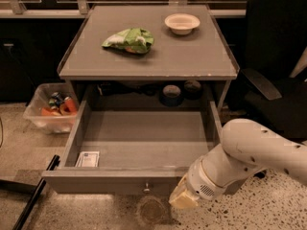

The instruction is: Close top drawer

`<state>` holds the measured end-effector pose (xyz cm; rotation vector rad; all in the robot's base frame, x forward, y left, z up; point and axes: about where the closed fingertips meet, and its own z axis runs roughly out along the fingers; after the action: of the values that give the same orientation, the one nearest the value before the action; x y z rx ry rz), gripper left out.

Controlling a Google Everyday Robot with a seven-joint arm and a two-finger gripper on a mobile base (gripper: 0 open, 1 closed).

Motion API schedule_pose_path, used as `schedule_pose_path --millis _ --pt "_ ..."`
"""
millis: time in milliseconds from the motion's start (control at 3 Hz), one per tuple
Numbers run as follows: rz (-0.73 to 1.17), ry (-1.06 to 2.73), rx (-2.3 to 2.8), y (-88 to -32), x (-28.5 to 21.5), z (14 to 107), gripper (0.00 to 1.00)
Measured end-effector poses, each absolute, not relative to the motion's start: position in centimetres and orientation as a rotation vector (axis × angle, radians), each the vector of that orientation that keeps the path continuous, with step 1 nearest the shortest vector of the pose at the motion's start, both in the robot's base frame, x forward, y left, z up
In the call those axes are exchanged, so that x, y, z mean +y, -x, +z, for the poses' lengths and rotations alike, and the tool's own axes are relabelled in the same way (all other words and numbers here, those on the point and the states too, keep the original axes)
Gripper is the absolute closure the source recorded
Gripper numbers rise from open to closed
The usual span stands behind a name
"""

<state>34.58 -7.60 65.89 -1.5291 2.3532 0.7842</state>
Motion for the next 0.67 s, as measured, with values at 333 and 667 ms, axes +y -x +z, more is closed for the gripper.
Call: schedule_pose_path --millis 333,667 --pt "0.757 1.536 2.352 -36.8 -7.5 63.5 0.58" --pt "0.739 1.540 2.341 -37.8 -7.4 63.1 0.35"
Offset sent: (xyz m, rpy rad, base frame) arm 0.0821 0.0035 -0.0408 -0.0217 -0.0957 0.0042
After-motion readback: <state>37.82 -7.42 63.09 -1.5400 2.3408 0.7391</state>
